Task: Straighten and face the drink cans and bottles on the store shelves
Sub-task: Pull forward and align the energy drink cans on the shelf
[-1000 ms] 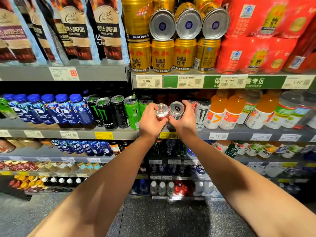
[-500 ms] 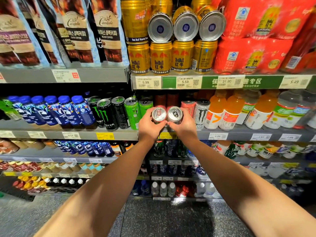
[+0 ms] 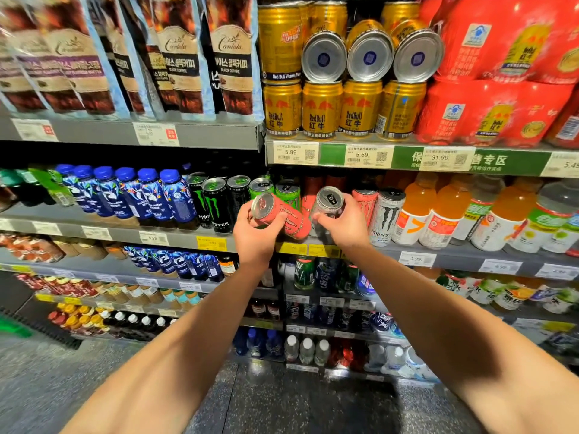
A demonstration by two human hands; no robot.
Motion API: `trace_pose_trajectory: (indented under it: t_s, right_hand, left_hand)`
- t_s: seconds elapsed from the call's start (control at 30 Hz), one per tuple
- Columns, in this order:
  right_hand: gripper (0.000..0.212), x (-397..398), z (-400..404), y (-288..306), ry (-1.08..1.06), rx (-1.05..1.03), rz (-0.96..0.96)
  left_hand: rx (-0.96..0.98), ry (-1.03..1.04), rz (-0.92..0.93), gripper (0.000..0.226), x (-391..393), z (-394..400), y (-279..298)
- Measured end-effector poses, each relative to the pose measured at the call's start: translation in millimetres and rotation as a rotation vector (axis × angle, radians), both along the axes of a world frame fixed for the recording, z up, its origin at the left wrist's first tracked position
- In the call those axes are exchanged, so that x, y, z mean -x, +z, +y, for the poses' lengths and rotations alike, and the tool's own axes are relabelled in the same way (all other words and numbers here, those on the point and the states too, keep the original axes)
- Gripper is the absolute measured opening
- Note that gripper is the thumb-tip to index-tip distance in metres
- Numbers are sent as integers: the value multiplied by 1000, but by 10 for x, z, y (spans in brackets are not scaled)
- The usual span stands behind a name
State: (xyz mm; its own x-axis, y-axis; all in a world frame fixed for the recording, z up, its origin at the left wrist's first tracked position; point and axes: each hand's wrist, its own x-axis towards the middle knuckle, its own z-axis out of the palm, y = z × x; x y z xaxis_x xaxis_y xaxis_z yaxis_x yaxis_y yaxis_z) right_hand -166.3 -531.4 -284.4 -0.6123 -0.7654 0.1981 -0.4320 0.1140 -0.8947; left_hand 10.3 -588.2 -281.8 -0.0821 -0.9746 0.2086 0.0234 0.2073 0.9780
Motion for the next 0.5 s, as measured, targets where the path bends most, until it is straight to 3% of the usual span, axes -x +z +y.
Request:
trace_pose_trajectory:
  t_s: [0.5]
  right_hand:
    - [49,-64,-324,18,-10,-86,55]
  left_hand:
    - [-35,-69,-46,42,-328,-8,-67]
